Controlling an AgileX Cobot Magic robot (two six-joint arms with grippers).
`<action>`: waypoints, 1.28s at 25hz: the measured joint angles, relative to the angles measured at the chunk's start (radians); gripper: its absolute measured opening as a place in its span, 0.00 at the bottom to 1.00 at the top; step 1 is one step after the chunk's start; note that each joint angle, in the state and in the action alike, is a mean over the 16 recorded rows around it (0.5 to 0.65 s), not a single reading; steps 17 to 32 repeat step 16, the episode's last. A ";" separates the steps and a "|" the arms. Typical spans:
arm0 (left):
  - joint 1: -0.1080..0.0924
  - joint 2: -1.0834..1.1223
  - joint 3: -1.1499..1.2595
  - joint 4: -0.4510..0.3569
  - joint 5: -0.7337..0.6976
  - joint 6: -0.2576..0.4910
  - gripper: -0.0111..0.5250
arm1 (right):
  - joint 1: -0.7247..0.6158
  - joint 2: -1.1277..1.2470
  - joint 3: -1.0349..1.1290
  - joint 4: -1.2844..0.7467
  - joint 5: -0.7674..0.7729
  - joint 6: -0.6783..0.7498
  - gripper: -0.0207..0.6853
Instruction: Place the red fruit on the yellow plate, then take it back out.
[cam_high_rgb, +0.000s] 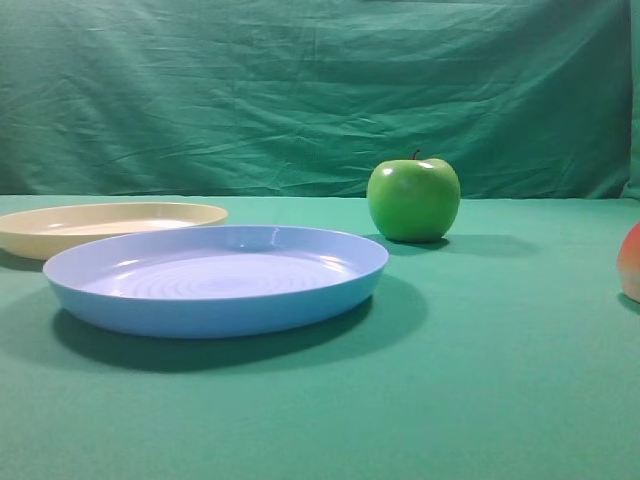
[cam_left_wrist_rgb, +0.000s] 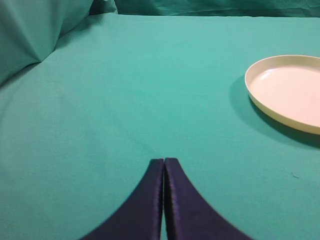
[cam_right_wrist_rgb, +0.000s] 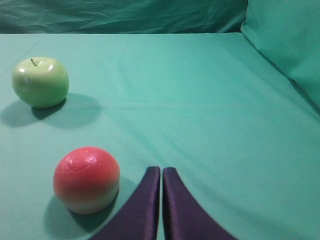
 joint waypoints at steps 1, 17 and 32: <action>0.000 0.000 0.000 0.000 0.000 0.000 0.02 | 0.000 0.000 0.000 0.000 0.000 0.000 0.03; 0.000 0.000 0.000 0.000 0.000 0.000 0.02 | 0.000 0.000 0.000 0.000 0.000 0.000 0.03; 0.000 0.000 0.000 0.000 0.000 0.000 0.02 | 0.000 0.000 0.000 0.000 0.000 0.000 0.03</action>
